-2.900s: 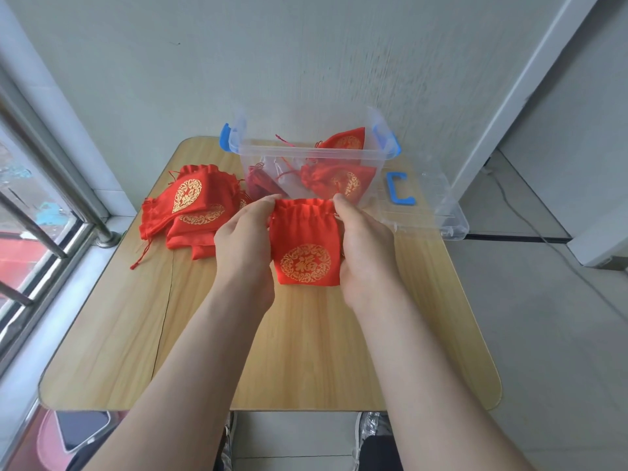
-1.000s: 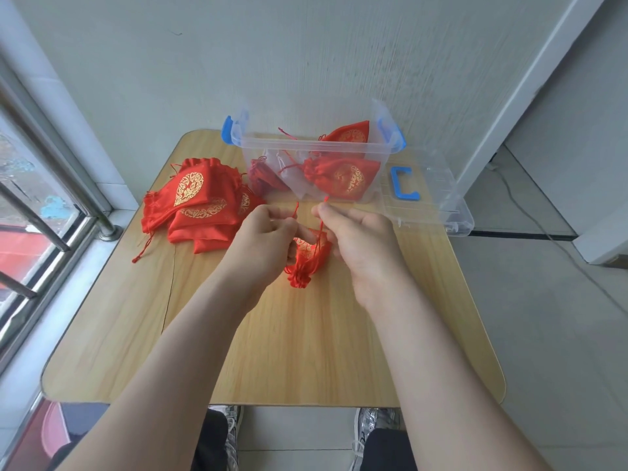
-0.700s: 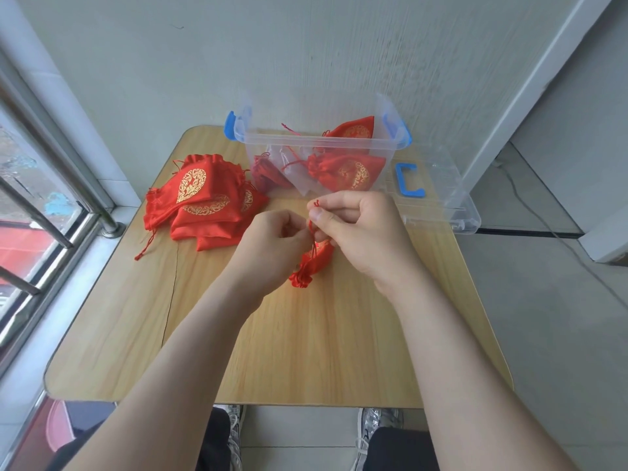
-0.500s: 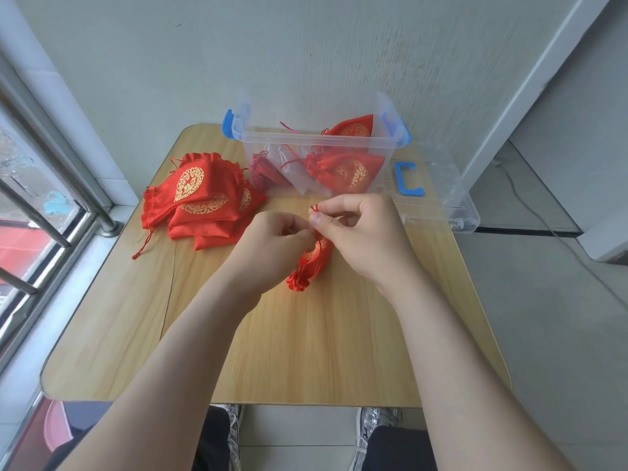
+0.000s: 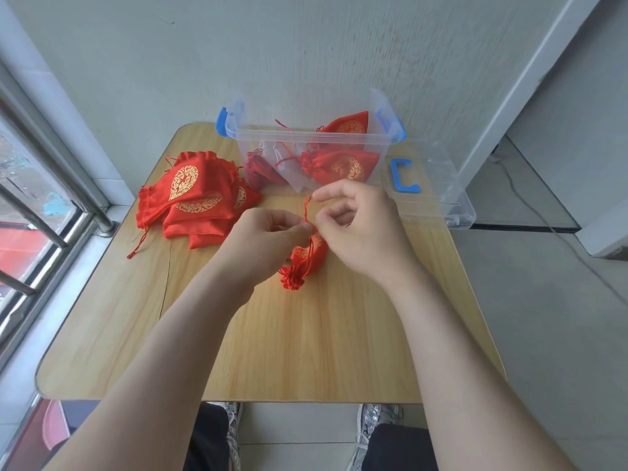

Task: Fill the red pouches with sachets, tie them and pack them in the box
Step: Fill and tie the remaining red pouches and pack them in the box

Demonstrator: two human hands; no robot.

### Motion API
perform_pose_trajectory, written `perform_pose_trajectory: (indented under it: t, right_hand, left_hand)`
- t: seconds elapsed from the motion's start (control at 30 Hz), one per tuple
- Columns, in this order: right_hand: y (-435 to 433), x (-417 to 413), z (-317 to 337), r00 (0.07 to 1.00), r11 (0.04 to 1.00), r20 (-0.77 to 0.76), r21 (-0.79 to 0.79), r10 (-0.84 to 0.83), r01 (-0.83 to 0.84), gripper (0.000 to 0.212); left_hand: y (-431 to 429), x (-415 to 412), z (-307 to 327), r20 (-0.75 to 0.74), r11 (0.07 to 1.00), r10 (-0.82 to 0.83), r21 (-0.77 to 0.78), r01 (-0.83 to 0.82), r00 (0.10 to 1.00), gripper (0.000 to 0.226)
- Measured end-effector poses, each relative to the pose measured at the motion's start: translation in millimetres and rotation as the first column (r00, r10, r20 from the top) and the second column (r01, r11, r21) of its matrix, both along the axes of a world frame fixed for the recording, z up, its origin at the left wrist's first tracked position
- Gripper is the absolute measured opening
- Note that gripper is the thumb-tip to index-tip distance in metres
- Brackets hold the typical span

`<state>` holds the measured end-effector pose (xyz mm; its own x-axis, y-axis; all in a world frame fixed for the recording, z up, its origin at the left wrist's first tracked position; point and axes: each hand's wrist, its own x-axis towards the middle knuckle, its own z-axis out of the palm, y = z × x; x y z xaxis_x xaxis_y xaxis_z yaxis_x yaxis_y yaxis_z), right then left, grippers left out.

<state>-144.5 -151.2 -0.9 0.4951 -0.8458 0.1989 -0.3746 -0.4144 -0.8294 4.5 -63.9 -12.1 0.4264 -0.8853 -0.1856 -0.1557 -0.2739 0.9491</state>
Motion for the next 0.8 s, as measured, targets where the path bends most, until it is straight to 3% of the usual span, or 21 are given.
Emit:
perform_pose_trajectory:
  t: [0.13,0.27,0.43,0.7,0.8]
  right_hand:
    - [6.8,1.4,-0.3,0.977,0.975,-0.178,-0.165,0.119,-0.149,0.031]
    - [5.8,1.9,-0.6,0.983,0.96,-0.149,-0.242,0.109,-0.143,0.024]
    - [4.4,1.7,-4.4,0.985,0.944,-0.147,-0.304,0.087,-0.128,0.019]
    - [7.3,-4.9,-6.8,0.949,0.917,-0.309,-0.36,0.055,-0.17,0.02]
    - [7.2,-8.1,-6.1,0.934,0.934,-0.358,-0.328,0.016,-0.142,0.019]
  left_hand:
    - [-2.1,0.1,-0.5,0.027,0.999,0.042,0.004,-0.042,0.999,0.016]
    - [-2.3,1.8,-0.1,0.0,0.998,0.055,-0.002,-0.055,0.998,0.016]
    - [-2.2,4.9,-1.8,-0.166,0.999,0.041,0.023,-0.038,0.985,0.016]
    - [-3.5,-0.1,-2.5,-0.177,0.996,-0.054,0.059,0.065,0.983,0.023]
    - [1.4,-3.9,1.7,-0.035,0.999,0.008,0.046,-0.006,0.999,0.041]
